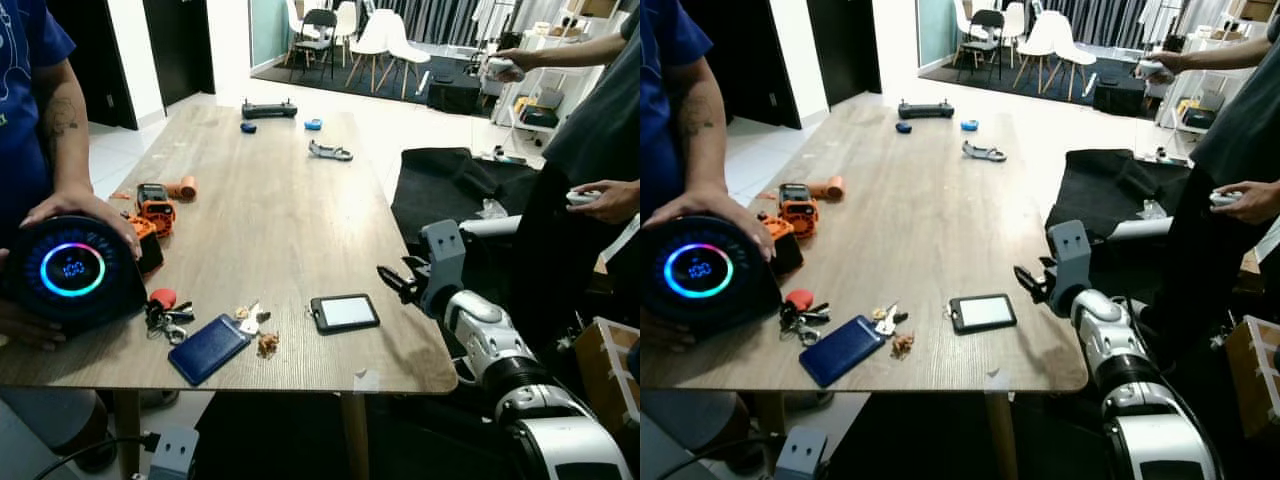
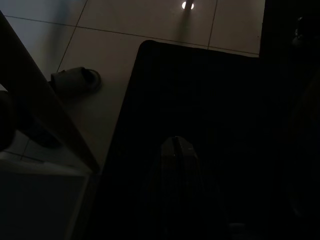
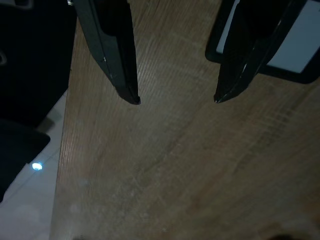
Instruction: Hang keys on a hook
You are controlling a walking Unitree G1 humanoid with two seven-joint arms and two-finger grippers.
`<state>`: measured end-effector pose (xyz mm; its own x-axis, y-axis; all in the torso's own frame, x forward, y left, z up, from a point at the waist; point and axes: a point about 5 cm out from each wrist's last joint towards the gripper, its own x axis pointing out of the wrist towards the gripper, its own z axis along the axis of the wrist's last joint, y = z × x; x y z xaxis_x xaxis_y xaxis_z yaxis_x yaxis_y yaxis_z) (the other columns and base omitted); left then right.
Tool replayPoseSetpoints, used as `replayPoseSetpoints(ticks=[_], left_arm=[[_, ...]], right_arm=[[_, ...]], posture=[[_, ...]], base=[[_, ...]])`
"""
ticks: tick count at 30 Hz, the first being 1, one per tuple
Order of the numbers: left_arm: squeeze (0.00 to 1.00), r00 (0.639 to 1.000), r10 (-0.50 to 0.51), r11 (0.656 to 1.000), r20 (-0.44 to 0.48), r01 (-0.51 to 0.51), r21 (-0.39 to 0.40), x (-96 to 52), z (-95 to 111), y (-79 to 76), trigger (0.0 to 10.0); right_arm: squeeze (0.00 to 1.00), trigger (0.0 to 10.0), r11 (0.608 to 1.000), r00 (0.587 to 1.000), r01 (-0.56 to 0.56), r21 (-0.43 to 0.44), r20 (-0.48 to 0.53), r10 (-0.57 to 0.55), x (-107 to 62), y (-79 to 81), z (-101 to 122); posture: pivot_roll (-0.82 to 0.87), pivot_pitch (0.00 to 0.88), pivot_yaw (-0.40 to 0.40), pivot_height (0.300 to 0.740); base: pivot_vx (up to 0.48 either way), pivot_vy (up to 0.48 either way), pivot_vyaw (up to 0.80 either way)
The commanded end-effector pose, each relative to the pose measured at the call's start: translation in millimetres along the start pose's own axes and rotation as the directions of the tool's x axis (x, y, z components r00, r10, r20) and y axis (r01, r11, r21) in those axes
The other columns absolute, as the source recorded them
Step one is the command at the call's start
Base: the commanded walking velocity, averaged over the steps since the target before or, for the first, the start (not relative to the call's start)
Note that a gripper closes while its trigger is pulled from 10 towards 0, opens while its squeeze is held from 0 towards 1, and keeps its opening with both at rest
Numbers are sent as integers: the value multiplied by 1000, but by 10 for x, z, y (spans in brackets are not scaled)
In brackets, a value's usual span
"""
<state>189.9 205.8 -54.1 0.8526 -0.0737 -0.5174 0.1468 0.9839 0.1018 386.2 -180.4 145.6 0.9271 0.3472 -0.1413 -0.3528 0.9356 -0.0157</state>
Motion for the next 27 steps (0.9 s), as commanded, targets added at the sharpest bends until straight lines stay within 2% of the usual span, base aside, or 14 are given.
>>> replayPoseSetpoints(ticks=[1, 12, 13, 19, 22, 25, 26, 27], left_arm=[[0, 1000, 2, 1000, -6, -2, -11, -22, -37, -29, 10000], [0, 1000, 4, 1000, -9, -4, -14, -43, -62, -39, 10000], [0, 1000, 8, 1000, -10, -9, -16, -50, -68, -36, 10000], [0, 1000, 13, 1000, -22, -14, -18, -72, -105, -27, 10000], [0, 999, 15, 1000, -34, -16, -20, -84, -134, -23, 10000], [0, 999, 16, 1000, -37, -16, -21, -85, -139, -23, 10000], [0, 999, 15, 1000, -45, -16, -22, -82, -147, -22, 10000], [0, 999, 15, 1000, -48, -16, -22, -80, -149, -22, 10000]], right_arm=[[0, 10000, 1000, 999, -3, -7, -35, 2, 27, 29, -25], [0, 10000, 1000, 995, -3, -5, -95, 2, 141, 206, -74], [0, 10000, 999, 992, -40, 0, -119, 40, 172, 298, -101], [0, 10000, 983, 965, -179, -26, -198, 171, 210, 517, -191], [0, 10000, 969, 943, -245, -23, -238, 233, 218, 612, -232], [0, 10000, 963, 934, -268, -23, -250, 254, 219, 638, -240], [0, 10000, 938, 902, -345, -28, -285, 323, 218, 711, -255], [0, 10000, 929, 891, -369, -31, -295, 345, 217, 731, -256]], posture=[[102, 72, -63, 740], [105, 94, -70, 740], [107, 96, -74, 740], [107, 97, -73, 740], [107, 97, -72, 740], [105, 96, -72, 740], [103, 93, -71, 740], [103, 93, -71, 740]], base=[[0, 0, 0], [0, 0, 0], [0, 0, 0], [0, 0, 0], [0, 0, 0], [0, 0, 0], [0, 0, 0], [0, 0, 0]])
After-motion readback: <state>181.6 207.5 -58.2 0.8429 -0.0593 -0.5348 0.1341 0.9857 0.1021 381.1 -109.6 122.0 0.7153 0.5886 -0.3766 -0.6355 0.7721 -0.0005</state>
